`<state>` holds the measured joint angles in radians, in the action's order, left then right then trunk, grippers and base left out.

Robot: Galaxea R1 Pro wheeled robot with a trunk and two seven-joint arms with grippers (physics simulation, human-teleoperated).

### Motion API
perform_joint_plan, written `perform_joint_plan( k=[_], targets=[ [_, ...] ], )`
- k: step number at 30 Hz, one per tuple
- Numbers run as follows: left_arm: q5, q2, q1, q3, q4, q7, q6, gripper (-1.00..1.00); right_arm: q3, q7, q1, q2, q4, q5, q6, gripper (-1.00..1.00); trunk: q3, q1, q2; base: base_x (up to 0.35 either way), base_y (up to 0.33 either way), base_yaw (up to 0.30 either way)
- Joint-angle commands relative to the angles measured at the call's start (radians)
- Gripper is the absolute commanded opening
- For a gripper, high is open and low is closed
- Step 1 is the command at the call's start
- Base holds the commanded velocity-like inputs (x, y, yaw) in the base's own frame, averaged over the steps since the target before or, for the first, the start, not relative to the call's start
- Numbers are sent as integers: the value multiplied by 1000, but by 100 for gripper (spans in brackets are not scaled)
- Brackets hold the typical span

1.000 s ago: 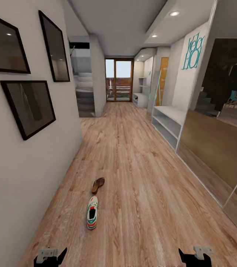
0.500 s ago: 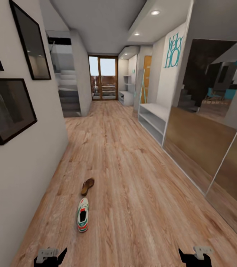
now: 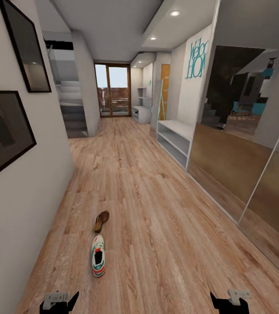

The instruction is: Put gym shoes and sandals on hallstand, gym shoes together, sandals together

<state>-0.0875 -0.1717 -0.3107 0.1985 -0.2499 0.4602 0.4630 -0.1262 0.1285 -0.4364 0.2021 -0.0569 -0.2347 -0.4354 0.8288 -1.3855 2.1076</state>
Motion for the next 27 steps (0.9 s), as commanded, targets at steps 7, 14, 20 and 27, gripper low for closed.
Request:
perform_joint_plan(
  k=[7,14,20,27],
  targets=[
    [-9,0,-1,2,1,9,-1,100,-7,5,-1,0,0,-11,-3,100,1,0,0,20,18,-4],
    [-8,1,-1,2,1,9,-1,100,-8,5,-1,0,0,-11,-3,100,1,0,0,182,147,0],
    [-8,1,-1,2,1,9,-1,100,-8,5,-1,0,1,-11,-3,100,1,0,0,69,34,0],
    [-8,0,-1,2,1,9,-1,100,-9,5,-1,0,1,-9,-3,100,1,0,0,0,0,0]
  ],
)
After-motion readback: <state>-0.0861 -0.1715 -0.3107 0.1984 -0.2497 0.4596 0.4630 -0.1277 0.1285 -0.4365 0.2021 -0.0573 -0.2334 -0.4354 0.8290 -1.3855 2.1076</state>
